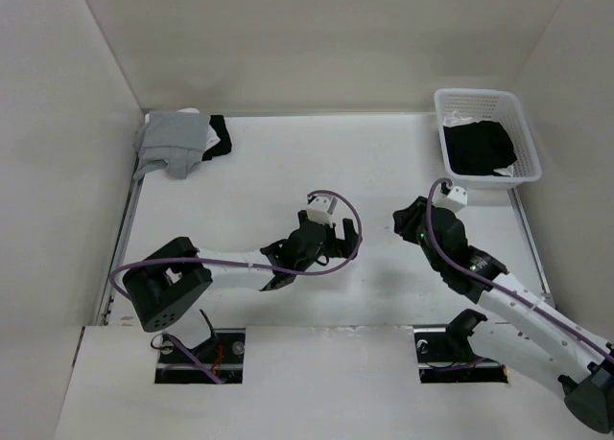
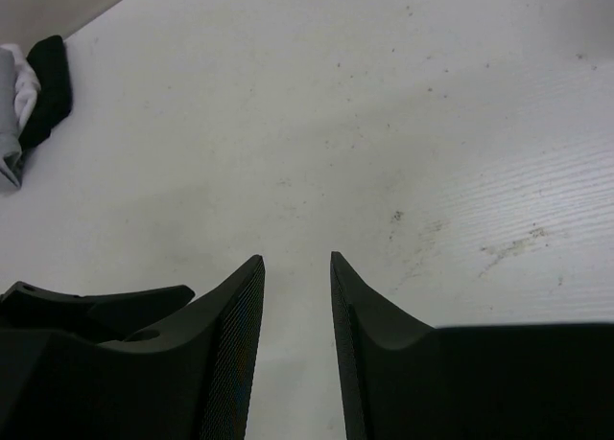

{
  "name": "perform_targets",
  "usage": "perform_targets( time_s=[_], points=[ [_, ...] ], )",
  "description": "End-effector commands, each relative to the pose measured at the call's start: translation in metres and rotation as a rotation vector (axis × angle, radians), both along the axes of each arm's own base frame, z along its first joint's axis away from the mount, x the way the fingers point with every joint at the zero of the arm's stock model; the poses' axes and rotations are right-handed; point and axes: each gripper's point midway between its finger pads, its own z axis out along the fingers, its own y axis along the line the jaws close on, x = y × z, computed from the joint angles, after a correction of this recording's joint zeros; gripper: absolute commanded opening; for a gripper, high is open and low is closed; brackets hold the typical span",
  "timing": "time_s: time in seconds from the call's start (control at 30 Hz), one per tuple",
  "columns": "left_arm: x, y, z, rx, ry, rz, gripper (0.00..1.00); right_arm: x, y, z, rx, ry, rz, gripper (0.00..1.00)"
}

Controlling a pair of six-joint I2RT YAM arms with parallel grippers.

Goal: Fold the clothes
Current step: Grab the tank top from the pile

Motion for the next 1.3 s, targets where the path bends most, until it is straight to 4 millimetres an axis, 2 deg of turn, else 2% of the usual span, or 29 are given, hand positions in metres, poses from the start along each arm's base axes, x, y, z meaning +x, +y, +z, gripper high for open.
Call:
perform_targets(
  time_s=[0.0,0.27,0.3,0.37,0.4,0.47,0.53,0.6,0.73,0.77,0.8,0.87,0.9,0.93,1.0,1.1,1.27],
  points=[
    [0.005,-0.003,0.028,-0.077,-0.06,0.004,1.0,0.005,0.001,0.022,0.004,-0.045,-0.002,0.39],
    [0.005,-0.001,0.035,-0.106,-0.087,0.006,1.0,0.009,0.003,0.028,-0.004,-0.054,0.0,0.39],
    [0.004,-0.001,0.036,-0.113,-0.091,0.006,1.0,0.01,0.003,0.028,-0.007,-0.053,0.002,0.36],
    [0.005,0.001,0.039,-0.122,-0.105,0.009,1.0,0.013,0.001,0.031,-0.02,-0.051,-0.01,0.11],
    [0.005,0.001,0.039,-0.124,-0.111,0.008,1.0,0.017,-0.004,0.033,-0.028,-0.048,-0.031,0.02],
    [0.006,0.002,0.039,-0.129,-0.121,0.008,1.0,0.036,-0.02,0.042,-0.054,-0.034,-0.096,0.0],
    [0.004,0.0,0.04,-0.139,-0.128,-0.003,1.0,0.058,-0.038,0.05,-0.091,-0.03,-0.161,0.0],
    [0.002,-0.002,0.039,-0.143,-0.126,-0.018,1.0,0.088,-0.065,0.058,-0.126,-0.033,-0.256,0.02],
    [0.0,-0.005,0.035,-0.145,-0.111,-0.043,1.0,0.147,-0.137,0.065,-0.154,-0.032,-0.46,0.1],
    [0.0,-0.005,0.035,-0.146,-0.11,-0.048,0.93,0.164,-0.158,0.066,-0.158,-0.027,-0.512,0.12],
    [-0.001,-0.006,0.034,-0.145,-0.109,-0.054,0.81,0.177,-0.175,0.063,-0.163,-0.018,-0.553,0.14],
    [-0.003,-0.008,0.035,-0.147,-0.107,-0.066,0.46,0.203,-0.205,0.052,-0.179,0.022,-0.606,0.21],
    [-0.003,-0.008,0.035,-0.149,-0.106,-0.067,0.33,0.218,-0.22,0.045,-0.185,0.041,-0.629,0.25],
    [-0.003,-0.008,0.034,-0.146,-0.1,-0.068,0.29,0.231,-0.233,0.035,-0.194,0.067,-0.643,0.29],
    [-0.004,-0.008,0.035,-0.149,-0.099,-0.074,0.28,0.256,-0.248,0.017,-0.201,0.112,-0.64,0.35],
    [-0.001,-0.005,0.036,-0.155,-0.102,-0.066,0.39,0.293,-0.274,-0.013,-0.191,0.178,-0.642,0.43],
    [0.006,0.002,0.035,-0.164,-0.095,-0.039,0.5,0.32,-0.303,-0.054,-0.168,0.258,-0.641,0.47]
  ],
)
